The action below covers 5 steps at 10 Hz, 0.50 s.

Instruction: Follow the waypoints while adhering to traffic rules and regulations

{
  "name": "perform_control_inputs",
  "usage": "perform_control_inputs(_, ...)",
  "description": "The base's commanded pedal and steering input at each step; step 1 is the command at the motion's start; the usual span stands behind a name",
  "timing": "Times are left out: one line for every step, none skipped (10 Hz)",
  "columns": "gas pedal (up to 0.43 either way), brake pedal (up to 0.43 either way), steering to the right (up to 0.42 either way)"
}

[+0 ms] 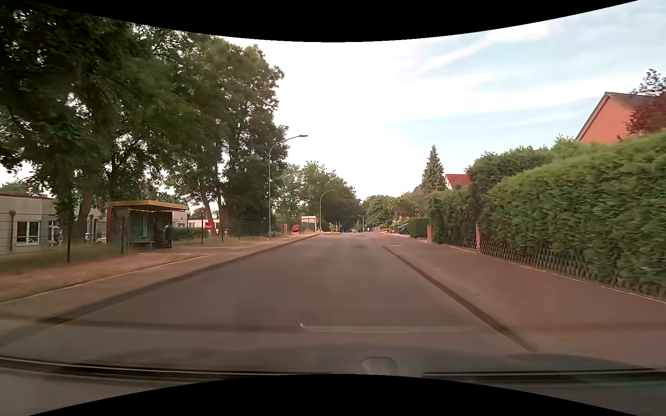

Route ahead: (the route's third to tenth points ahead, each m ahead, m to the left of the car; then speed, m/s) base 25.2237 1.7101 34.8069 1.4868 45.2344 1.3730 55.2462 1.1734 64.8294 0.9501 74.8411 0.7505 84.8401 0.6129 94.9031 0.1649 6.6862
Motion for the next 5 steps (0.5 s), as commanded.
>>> perform_control_inputs(0.13,0.0,-0.002)
perform_control_inputs(0.13,0.0,0.0)
perform_control_inputs(0.13,0.0,0.001)
perform_control_inputs(0.13,0.0,0.0)
perform_control_inputs(0.13,0.0,-0.004)
